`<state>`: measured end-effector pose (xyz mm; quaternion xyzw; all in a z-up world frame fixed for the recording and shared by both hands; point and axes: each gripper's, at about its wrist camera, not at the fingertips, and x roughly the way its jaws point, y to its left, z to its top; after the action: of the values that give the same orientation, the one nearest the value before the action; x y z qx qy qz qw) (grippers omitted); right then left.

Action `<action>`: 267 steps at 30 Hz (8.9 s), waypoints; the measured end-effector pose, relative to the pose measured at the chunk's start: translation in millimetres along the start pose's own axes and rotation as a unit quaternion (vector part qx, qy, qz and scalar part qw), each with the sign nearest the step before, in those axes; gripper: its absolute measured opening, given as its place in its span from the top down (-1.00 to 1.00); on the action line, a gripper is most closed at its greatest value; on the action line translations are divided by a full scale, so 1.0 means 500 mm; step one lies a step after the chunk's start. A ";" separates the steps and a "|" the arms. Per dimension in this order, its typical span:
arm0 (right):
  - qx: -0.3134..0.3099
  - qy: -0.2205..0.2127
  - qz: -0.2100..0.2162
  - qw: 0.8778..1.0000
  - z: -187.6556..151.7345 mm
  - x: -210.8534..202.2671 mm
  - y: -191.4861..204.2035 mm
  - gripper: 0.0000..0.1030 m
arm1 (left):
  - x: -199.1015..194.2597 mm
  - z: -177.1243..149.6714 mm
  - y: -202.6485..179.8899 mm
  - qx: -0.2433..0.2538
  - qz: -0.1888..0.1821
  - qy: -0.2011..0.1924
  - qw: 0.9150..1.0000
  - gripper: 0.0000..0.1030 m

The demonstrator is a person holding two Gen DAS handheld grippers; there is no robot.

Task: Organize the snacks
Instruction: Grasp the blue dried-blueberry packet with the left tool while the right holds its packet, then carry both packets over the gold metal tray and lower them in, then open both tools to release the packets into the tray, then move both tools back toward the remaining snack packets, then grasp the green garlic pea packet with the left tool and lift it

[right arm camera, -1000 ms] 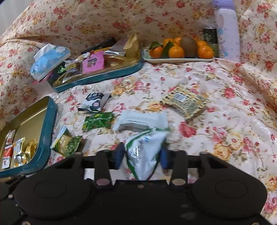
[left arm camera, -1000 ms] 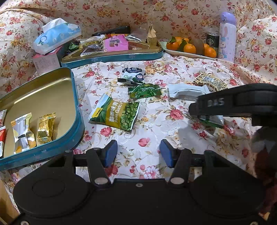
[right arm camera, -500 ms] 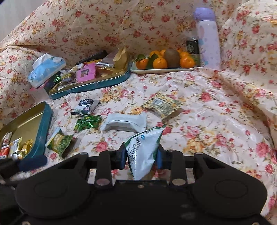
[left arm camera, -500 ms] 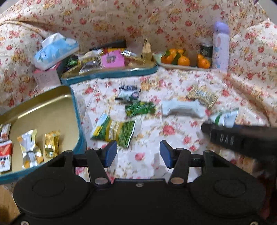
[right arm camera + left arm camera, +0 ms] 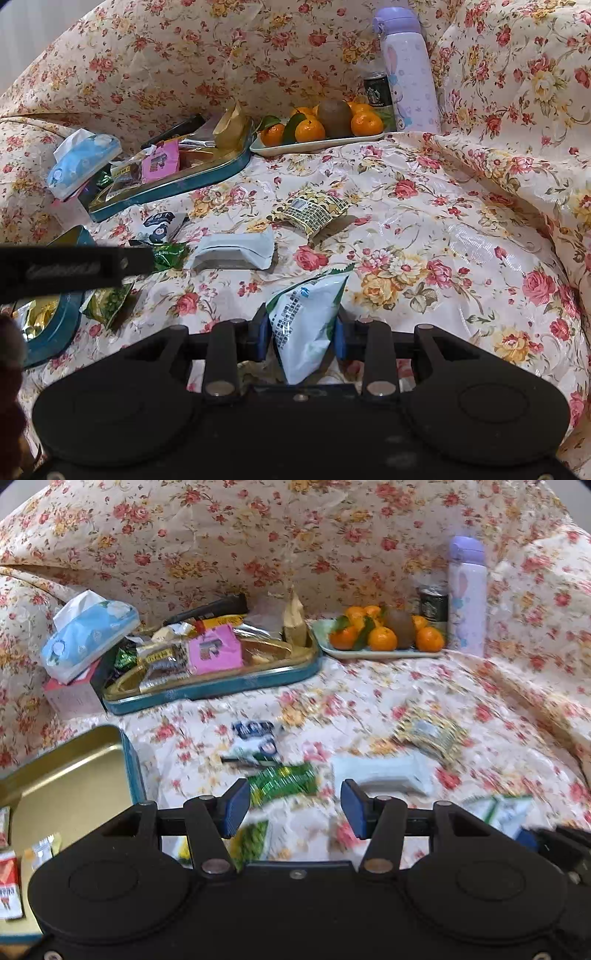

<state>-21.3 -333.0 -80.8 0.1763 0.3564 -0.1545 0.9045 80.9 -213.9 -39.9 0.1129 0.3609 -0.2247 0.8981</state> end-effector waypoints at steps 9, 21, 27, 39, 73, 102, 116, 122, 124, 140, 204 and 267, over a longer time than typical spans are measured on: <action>-0.004 -0.005 0.000 1.000 -0.005 0.000 0.005 0.32 | 0.060 0.079 0.036 -0.013 0.037 -0.003 0.999 -0.13; -0.019 -0.009 0.000 1.000 -0.008 0.000 0.008 0.31 | 0.148 0.086 0.047 -0.016 0.030 0.049 0.998 -0.13; -0.038 -0.014 -0.010 0.999 -0.011 0.003 0.018 0.30 | 0.175 0.084 0.050 -0.017 0.030 0.068 0.997 -0.13; -0.043 -0.014 -0.012 0.999 -0.010 0.003 0.019 0.30 | 0.193 0.091 0.036 0.001 0.015 0.084 0.996 0.13; -0.054 0.010 0.013 0.998 -0.086 -0.151 0.113 0.32 | -0.114 -0.091 0.110 -0.021 0.006 0.103 0.994 0.14; -0.165 0.091 0.140 0.972 -0.166 -0.174 0.355 0.32 | -0.183 -0.233 0.351 -0.177 0.100 0.127 0.971 0.14; -0.186 0.062 0.167 0.966 -0.080 -0.142 0.462 0.32 | -0.187 -0.176 0.534 -0.244 0.166 0.068 0.953 0.14; -0.186 0.053 0.165 0.967 -0.043 -0.109 0.496 0.32 | -0.160 -0.161 0.589 -0.265 0.188 0.067 0.943 0.14; -0.187 0.049 0.163 0.967 -0.033 -0.096 0.507 0.32 | -0.147 -0.157 0.599 -0.269 0.190 0.069 0.942 0.14; -0.200 0.022 0.132 0.971 0.056 0.060 0.593 0.32 | -0.017 -0.085 0.605 -0.249 0.160 0.079 0.952 0.14; 0.029 -0.018 -0.023 0.999 -0.069 -0.094 0.101 -0.04 | -0.050 -0.086 0.126 -0.142 0.034 0.091 0.985 0.11; -0.052 -0.020 -0.036 0.998 -0.092 -0.045 0.110 -0.33 | 0.039 -0.020 0.097 -0.169 0.042 0.165 0.971 0.06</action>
<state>-41.9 -260.6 -85.2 0.1129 0.3517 -0.1714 0.9133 110.8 -174.4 -58.6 0.0099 0.5318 -0.1006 0.8408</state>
